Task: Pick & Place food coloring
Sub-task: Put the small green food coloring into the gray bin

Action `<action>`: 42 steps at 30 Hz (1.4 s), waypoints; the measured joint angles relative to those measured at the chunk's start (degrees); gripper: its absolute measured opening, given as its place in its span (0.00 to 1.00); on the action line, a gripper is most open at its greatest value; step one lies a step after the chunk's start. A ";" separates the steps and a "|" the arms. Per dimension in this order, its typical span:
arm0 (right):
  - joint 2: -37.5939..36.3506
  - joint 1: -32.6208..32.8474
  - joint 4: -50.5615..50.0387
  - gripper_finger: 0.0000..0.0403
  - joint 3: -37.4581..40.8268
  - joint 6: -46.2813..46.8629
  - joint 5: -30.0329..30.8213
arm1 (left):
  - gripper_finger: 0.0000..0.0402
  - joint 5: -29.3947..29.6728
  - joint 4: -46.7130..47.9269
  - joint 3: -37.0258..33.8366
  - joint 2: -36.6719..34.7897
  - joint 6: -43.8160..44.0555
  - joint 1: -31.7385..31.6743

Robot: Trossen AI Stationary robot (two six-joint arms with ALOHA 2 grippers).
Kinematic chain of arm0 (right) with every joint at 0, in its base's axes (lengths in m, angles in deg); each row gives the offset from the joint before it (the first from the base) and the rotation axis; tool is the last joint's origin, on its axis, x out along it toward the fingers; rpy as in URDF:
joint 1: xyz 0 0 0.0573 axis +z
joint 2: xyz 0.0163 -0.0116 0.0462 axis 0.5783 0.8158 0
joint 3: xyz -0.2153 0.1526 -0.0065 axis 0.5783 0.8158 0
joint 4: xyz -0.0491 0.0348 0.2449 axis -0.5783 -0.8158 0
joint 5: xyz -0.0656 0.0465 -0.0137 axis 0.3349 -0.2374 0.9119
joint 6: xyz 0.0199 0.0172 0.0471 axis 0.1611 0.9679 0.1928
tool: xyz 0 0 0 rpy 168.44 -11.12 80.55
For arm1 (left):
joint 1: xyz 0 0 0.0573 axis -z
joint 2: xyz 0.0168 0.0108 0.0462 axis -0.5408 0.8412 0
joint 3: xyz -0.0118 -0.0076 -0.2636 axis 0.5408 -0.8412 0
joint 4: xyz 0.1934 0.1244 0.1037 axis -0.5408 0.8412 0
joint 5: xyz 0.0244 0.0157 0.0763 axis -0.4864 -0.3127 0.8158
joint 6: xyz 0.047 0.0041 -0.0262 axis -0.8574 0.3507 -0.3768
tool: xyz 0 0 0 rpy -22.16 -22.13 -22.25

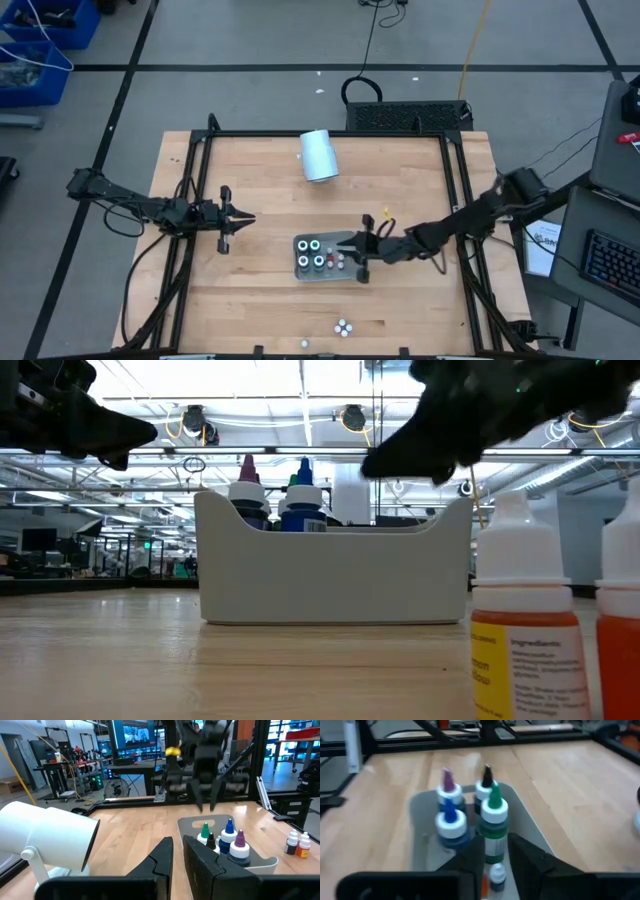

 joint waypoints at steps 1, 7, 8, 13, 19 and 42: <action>-1.87 0.51 -2.07 0.14 0.00 -0.67 0.68 | 0.13 0.00 0.02 0.00 0.00 0.09 0.00; -16.52 0.51 -10.74 0.02 1.45 -6.92 -5.17 | 0.13 0.00 -0.02 0.00 -0.02 0.18 0.00; -19.13 0.08 -10.91 0.03 2.58 -7.70 -6.80 | 0.13 0.00 -0.02 0.00 -0.02 0.18 0.00; -32.17 -2.41 -9.57 0.00 10.50 -13.09 -16.39 | 0.13 0.00 0.05 0.00 0.00 0.35 0.00; -44.56 -4.91 -9.91 0.00 19.92 -11.03 -11.17 | 0.13 0.00 0.03 0.00 -0.02 0.34 0.00; -79.54 -9.38 -5.96 0.00 41.29 -9.02 -24.75 | 0.13 0.32 1.31 0.00 0.00 0.00 0.00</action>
